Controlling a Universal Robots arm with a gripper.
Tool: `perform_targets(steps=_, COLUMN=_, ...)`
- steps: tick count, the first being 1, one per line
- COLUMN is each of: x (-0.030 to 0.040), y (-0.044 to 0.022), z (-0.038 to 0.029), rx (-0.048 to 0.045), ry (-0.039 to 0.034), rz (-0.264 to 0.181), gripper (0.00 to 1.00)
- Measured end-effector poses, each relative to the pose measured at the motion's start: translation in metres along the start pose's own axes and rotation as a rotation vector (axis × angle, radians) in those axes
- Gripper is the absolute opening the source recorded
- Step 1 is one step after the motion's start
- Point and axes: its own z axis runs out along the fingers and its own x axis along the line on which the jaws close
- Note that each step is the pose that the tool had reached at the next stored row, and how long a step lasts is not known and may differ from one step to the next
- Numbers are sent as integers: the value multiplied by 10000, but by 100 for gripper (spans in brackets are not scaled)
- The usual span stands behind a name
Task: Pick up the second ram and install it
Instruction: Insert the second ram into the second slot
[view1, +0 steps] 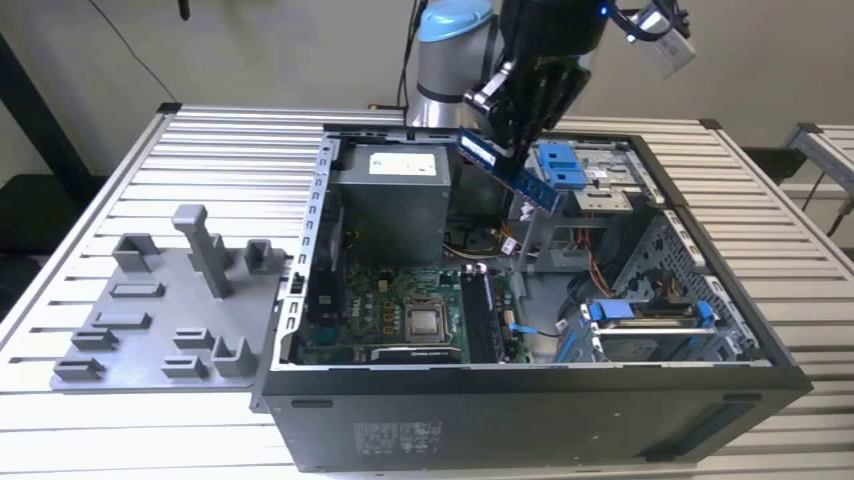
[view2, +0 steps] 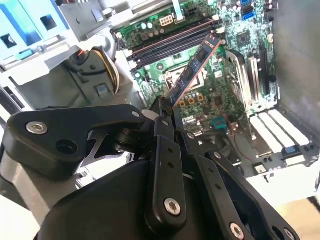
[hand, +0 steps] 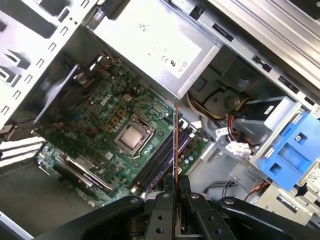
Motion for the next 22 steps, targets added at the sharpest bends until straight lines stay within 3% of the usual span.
perform_targets(steps=14, x=0, y=0, z=5, rx=-47, ry=-68, rz=2236, gripper=14)
perform_targets(steps=22, x=2, y=-4, z=11, rx=-65, ry=-96, rz=3211, gripper=14)
